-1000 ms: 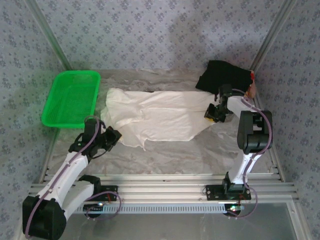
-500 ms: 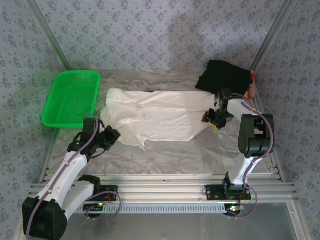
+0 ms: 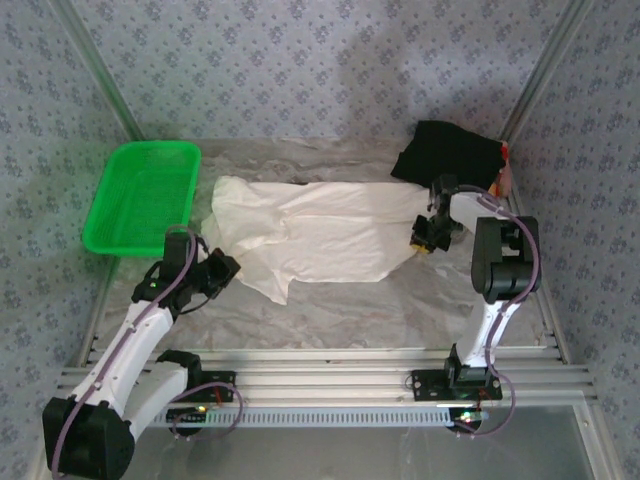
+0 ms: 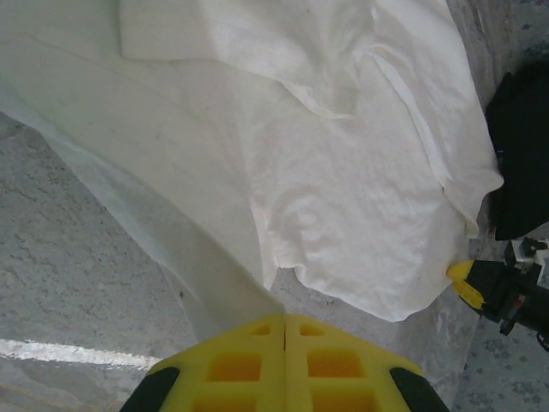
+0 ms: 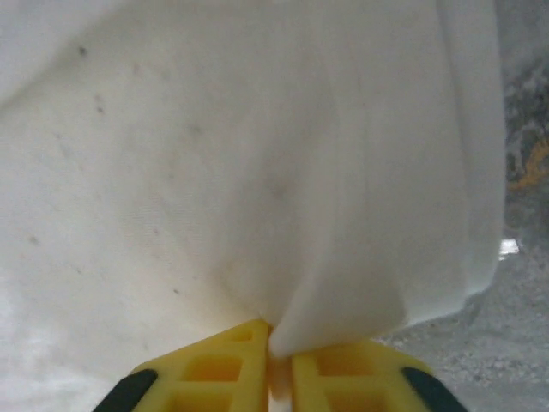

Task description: Fold and stack the t-shirts

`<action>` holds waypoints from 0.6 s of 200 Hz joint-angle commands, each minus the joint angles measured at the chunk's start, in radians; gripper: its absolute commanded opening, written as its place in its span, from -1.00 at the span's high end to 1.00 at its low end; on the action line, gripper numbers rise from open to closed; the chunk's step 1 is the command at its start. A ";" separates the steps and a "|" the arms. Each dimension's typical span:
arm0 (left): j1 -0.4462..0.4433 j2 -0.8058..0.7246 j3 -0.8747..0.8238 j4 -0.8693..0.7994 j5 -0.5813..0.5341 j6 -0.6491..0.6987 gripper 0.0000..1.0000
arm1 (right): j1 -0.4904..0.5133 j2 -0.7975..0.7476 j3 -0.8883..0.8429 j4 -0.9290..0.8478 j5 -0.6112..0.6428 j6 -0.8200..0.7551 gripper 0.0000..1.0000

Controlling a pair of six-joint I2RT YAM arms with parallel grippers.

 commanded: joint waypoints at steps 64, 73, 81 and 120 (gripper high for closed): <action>0.011 -0.005 0.053 -0.037 0.016 0.057 1.00 | 0.019 -0.087 0.041 -0.109 0.005 0.010 1.00; 0.013 -0.002 0.055 -0.036 0.016 0.061 1.00 | 0.019 -0.095 0.038 -0.131 0.002 0.003 1.00; 0.013 0.001 0.057 -0.039 0.016 0.066 1.00 | 0.020 -0.102 0.036 -0.149 0.001 -0.004 1.00; 0.014 0.024 0.067 -0.035 0.019 0.083 1.00 | 0.023 -0.079 0.082 -0.192 -0.001 -0.027 1.00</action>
